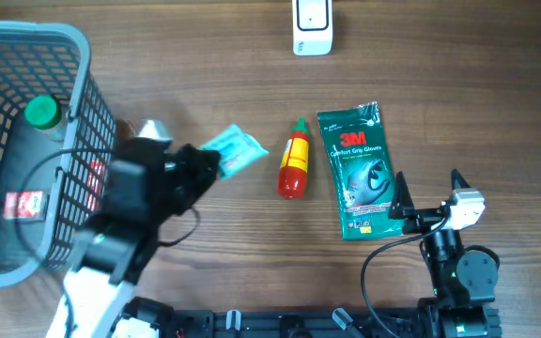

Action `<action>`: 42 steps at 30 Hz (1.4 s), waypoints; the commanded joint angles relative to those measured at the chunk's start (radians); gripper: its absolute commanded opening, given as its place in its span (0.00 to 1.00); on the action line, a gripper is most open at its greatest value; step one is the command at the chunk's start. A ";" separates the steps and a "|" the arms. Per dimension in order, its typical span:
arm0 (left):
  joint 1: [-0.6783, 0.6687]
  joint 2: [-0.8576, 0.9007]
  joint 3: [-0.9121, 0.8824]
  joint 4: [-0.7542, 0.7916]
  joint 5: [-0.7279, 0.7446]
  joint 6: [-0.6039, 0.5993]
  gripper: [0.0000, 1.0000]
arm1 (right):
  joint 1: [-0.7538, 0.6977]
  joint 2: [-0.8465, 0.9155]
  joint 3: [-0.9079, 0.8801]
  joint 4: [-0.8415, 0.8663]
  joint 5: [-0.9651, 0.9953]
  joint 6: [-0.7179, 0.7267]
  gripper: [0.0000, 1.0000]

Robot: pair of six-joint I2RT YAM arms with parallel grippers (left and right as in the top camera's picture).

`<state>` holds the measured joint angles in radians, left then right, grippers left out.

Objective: Scan the item barcode
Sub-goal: 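Carry the tissue pack left of the bottle and release it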

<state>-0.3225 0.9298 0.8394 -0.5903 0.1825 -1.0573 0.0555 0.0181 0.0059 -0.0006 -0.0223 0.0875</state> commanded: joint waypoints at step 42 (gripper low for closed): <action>-0.078 -0.005 0.222 0.218 -0.468 0.450 0.99 | 0.002 -0.008 -0.001 0.003 -0.008 -0.008 1.00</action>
<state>-0.4789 0.9592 0.9760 -0.3641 -0.2470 -0.8513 0.0555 0.0185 0.0059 -0.0006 -0.0223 0.0879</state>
